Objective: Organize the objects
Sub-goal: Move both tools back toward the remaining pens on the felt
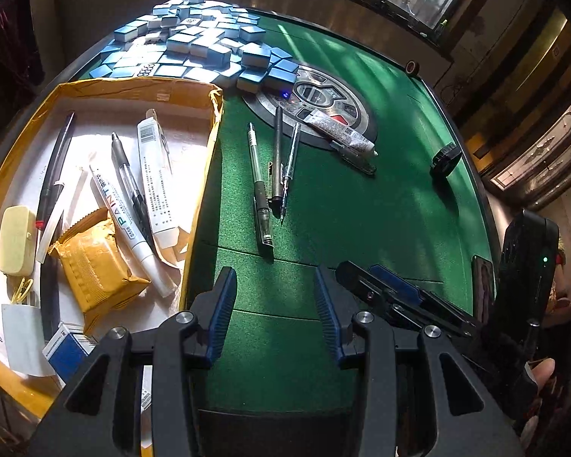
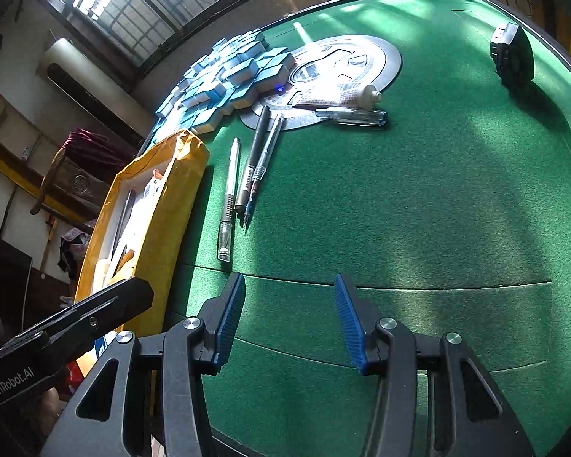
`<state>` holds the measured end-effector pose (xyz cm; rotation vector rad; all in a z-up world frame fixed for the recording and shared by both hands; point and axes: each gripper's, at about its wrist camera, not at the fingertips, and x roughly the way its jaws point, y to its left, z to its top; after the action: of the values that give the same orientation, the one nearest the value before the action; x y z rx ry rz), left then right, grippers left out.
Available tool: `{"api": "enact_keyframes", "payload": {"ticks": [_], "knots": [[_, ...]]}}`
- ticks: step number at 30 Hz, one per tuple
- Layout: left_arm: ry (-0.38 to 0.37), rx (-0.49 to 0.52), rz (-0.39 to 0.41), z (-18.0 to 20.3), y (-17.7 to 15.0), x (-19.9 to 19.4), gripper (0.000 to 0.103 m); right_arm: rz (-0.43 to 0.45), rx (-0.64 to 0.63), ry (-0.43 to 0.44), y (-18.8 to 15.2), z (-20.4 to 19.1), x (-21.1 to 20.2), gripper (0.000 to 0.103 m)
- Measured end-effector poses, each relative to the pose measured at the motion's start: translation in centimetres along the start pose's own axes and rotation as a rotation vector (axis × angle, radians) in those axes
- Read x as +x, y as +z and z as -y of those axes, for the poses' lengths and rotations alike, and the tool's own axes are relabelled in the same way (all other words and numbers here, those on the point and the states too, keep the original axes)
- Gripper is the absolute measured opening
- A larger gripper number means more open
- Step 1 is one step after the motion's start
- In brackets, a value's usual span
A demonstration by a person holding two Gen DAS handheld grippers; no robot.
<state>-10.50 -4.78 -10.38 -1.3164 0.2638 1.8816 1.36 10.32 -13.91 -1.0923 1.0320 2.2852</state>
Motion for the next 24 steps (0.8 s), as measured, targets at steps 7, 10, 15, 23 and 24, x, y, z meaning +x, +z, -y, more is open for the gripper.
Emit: {"api": "enact_keyframes", "payload": {"ticks": [7,10,15,23,24], "knots": [[0.016,0.014,-0.023,0.2,0.1,1.1,0.039,0.001,0.028,-0.040,0.4,1.4,0.2,0.044],[0.021,0.017,-0.033,0.3,0.4,1.7,0.039,0.009,0.030,-0.047,0.5,1.7,0.0,0.044],[0.034,0.044,-0.042,1.0,1.5,2.8,0.039,0.017,0.050,-0.028,0.8,2.2,-0.1,0.044],[0.095,0.131,-0.069,2.6,3.1,5.7,0.039,0.015,0.036,-0.026,0.9,2.1,0.0,0.044],[0.104,0.140,-0.070,2.7,3.2,6.1,0.038,0.015,0.036,-0.026,0.9,2.1,0.0,0.044]]}}
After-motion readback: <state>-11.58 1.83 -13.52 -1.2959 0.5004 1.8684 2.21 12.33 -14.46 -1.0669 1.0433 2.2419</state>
